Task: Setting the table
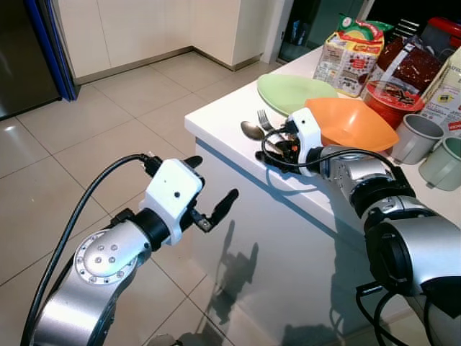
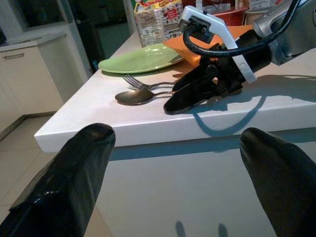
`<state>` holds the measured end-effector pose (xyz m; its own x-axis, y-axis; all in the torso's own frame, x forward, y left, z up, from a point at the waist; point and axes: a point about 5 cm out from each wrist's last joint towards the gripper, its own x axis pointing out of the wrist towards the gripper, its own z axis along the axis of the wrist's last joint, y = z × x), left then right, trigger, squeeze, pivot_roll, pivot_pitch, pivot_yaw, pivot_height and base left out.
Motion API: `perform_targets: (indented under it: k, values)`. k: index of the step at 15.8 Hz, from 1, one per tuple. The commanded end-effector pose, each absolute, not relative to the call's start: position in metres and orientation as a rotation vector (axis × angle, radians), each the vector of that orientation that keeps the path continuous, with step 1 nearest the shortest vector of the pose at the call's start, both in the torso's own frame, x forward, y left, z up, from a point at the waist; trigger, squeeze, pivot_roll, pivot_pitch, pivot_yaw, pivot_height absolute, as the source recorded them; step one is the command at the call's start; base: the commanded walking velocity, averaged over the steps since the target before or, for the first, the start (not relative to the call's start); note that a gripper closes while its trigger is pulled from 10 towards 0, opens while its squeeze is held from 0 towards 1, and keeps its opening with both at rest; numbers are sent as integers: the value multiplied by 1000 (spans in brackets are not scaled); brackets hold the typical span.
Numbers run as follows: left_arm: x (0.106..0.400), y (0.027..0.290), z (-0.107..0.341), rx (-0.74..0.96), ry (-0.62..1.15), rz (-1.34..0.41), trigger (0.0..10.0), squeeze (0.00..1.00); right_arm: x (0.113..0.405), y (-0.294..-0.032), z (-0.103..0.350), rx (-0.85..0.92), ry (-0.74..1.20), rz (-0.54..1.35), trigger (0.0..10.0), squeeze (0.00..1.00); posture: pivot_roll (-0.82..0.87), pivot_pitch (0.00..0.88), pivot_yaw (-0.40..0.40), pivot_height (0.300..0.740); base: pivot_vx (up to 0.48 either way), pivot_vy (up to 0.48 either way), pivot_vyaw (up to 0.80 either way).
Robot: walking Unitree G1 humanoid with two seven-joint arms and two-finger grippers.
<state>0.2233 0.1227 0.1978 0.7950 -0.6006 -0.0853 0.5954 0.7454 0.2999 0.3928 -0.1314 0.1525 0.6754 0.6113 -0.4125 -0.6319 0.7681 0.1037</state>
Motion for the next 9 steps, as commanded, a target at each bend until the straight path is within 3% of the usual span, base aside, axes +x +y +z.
perform_targets:
  k: [1,9]
  values:
    - [222,118,198,315,-15,-688,10000,0,386,-137,136,-32,515,684,0,0,104,37,-128,740,0,0,0]
    - [223,117,198,319,-18,-706,10000,0,389,-138,144,-8,483,677,0,0,103,16,-120,740,0,0,0]
